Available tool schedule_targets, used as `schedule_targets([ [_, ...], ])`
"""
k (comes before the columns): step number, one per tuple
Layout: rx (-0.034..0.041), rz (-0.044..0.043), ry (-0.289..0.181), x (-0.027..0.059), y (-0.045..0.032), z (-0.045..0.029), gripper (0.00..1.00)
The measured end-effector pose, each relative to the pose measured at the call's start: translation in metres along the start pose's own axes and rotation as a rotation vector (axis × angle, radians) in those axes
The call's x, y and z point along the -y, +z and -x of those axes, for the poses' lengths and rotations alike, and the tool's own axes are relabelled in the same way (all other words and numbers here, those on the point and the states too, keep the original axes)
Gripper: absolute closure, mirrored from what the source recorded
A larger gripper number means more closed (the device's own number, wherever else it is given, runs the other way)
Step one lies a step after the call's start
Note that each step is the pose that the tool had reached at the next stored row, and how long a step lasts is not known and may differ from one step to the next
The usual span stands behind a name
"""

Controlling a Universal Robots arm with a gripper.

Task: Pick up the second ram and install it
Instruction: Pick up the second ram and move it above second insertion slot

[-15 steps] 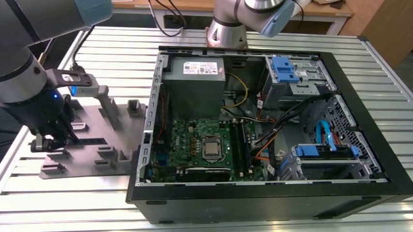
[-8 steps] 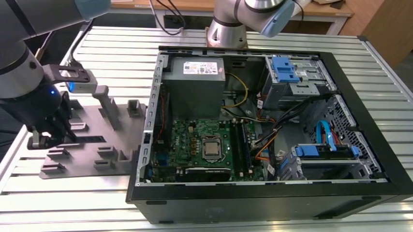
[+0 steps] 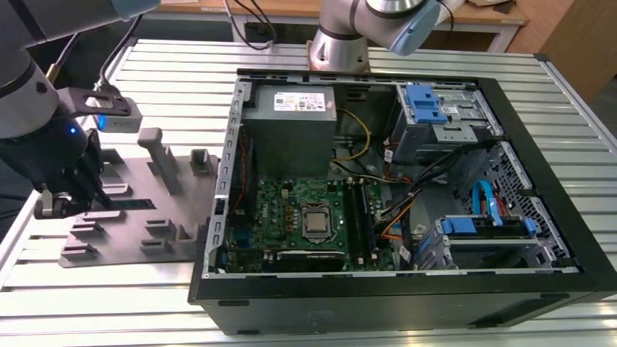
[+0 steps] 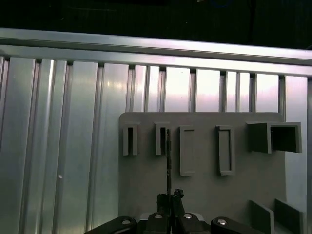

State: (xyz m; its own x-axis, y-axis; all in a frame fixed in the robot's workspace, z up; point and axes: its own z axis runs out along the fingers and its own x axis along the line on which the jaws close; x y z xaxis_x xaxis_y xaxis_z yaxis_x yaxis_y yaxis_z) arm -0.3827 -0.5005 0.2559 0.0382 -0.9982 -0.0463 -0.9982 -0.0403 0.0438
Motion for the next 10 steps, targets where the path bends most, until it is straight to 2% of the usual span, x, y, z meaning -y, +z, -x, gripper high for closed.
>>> schedule_targets([
  [10,0.0,-0.0001,0.0,-0.0006,-0.0133,0.0006,0.89],
])
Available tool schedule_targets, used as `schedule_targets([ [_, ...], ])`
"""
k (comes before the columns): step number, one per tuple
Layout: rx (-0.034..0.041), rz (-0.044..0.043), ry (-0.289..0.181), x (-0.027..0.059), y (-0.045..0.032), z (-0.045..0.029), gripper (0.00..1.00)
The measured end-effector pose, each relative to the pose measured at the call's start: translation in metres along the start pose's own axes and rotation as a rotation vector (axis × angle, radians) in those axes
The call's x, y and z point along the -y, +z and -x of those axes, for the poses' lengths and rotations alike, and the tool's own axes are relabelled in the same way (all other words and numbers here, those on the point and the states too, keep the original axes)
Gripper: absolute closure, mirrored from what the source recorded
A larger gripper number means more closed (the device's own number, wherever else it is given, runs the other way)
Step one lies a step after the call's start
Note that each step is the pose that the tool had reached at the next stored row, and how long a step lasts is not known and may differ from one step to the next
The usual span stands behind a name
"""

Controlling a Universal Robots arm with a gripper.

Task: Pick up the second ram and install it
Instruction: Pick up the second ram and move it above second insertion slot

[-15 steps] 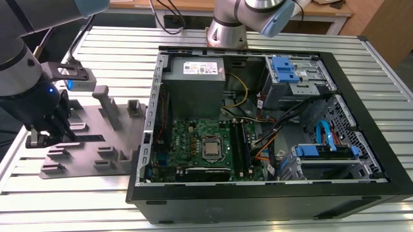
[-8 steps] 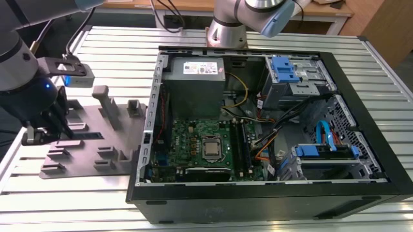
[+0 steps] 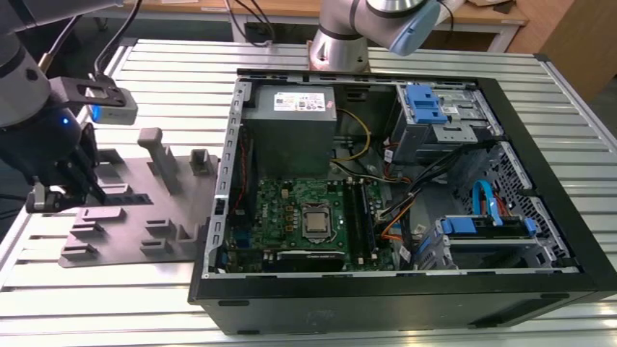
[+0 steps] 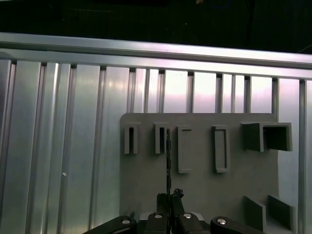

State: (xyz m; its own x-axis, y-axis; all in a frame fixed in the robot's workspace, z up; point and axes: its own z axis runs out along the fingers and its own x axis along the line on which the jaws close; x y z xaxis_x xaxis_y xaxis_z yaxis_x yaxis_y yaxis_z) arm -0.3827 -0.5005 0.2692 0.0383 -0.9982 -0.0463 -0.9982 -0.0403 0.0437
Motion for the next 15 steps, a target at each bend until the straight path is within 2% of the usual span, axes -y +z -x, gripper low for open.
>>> schedule_targets([
  [15,0.0,0.0001,0.0,-0.0008,-0.019,0.0009,0.89],
])
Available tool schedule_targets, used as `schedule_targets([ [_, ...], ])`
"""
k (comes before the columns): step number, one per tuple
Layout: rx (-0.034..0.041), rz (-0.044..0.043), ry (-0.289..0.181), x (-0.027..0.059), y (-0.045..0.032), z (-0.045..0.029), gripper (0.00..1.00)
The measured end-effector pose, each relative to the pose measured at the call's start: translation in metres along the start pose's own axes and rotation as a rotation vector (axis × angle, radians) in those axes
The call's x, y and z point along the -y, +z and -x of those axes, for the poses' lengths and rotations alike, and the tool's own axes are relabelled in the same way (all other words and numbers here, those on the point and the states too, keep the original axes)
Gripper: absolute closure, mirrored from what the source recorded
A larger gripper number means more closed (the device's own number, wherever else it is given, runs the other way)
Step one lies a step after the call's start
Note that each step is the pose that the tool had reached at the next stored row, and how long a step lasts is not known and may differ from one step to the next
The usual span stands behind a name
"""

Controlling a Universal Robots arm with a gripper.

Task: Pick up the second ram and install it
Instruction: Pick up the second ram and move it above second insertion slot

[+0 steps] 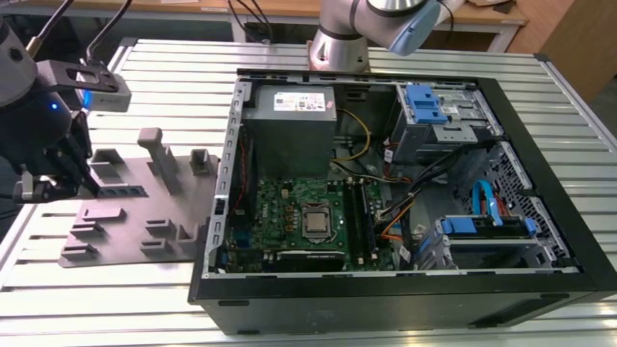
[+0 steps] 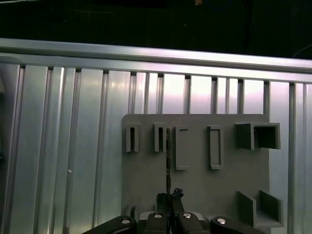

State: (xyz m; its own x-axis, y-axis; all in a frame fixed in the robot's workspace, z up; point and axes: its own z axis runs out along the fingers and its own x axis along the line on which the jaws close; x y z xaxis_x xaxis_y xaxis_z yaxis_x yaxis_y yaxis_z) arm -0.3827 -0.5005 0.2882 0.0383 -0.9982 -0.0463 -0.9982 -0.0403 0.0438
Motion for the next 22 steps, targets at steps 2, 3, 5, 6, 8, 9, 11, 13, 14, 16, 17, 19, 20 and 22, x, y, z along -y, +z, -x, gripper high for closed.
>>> schedule_targets([
  [2,-0.0001,0.0001,0.0,-0.0001,-0.0034,0.0002,0.89],
  [3,-0.0001,0.0001,0.0,-0.0002,-0.0048,0.0002,0.89],
  [5,0.0,-0.0001,0.0,-0.0003,-0.0079,0.0004,0.89],
  [6,0.0,0.0,0.0,-0.0004,-0.0095,0.0004,0.89],
  [8,0.0,0.0,0.0,-0.0005,-0.0122,0.0006,0.89],
  [9,-0.0001,0.0001,0.0,-0.0006,-0.0136,0.0006,0.89],
  [11,-0.0001,0.0001,0.0,-0.0007,-0.0162,0.0008,0.89],
  [13,0.0001,0.0,0.0,-0.0008,-0.0185,0.0009,0.89],
  [14,0.0,0.0,0.0,-0.0008,-0.0199,0.0009,0.89],
  [16,0.0,0.0,0.0,-0.001,-0.023,0.0011,0.89],
  [17,0.0,0.0,0.0,-0.001,-0.0246,0.0011,0.89],
  [19,0.0,0.0,0.0,-0.0012,-0.0275,0.0013,0.89],
  [20,0.0,0.0,0.0,-0.0012,-0.029,0.0014,0.89],
  [22,0.0,0.0,0.0,-0.0014,-0.0322,0.0015,0.89],
])
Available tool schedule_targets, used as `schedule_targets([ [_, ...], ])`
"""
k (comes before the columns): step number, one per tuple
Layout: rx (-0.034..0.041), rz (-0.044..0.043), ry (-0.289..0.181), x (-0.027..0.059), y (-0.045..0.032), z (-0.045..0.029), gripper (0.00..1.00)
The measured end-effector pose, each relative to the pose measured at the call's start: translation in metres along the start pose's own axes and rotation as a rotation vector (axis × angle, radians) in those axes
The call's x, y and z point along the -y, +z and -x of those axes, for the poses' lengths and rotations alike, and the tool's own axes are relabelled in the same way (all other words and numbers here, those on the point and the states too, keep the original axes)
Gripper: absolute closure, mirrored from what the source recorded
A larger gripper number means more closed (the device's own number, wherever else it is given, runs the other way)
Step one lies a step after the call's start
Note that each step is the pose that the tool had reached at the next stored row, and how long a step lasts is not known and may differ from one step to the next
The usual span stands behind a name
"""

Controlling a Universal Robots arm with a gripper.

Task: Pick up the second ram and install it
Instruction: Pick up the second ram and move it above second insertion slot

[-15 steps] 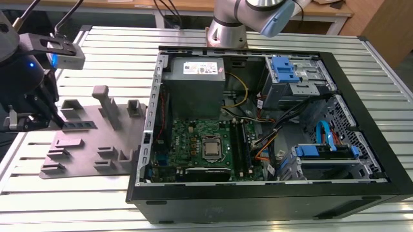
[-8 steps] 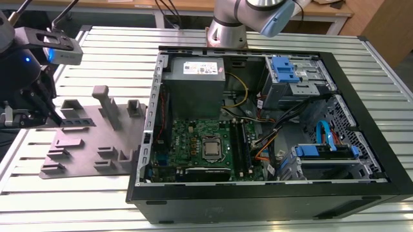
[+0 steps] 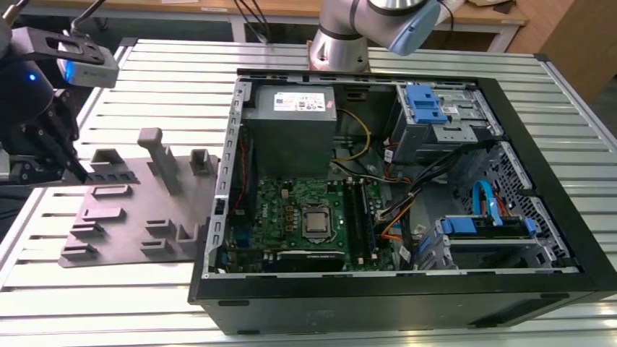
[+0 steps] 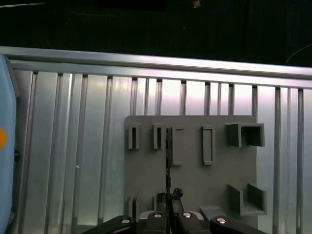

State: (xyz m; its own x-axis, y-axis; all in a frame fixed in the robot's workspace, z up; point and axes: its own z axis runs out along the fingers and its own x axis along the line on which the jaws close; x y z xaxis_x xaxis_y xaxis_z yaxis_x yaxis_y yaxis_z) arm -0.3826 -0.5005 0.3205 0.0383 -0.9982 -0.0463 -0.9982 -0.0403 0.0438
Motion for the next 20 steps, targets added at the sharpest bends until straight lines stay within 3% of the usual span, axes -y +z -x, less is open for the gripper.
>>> schedule_targets([
  [20,0.0003,-0.0001,0.0,-0.0014,-0.034,0.0016,0.89],
])
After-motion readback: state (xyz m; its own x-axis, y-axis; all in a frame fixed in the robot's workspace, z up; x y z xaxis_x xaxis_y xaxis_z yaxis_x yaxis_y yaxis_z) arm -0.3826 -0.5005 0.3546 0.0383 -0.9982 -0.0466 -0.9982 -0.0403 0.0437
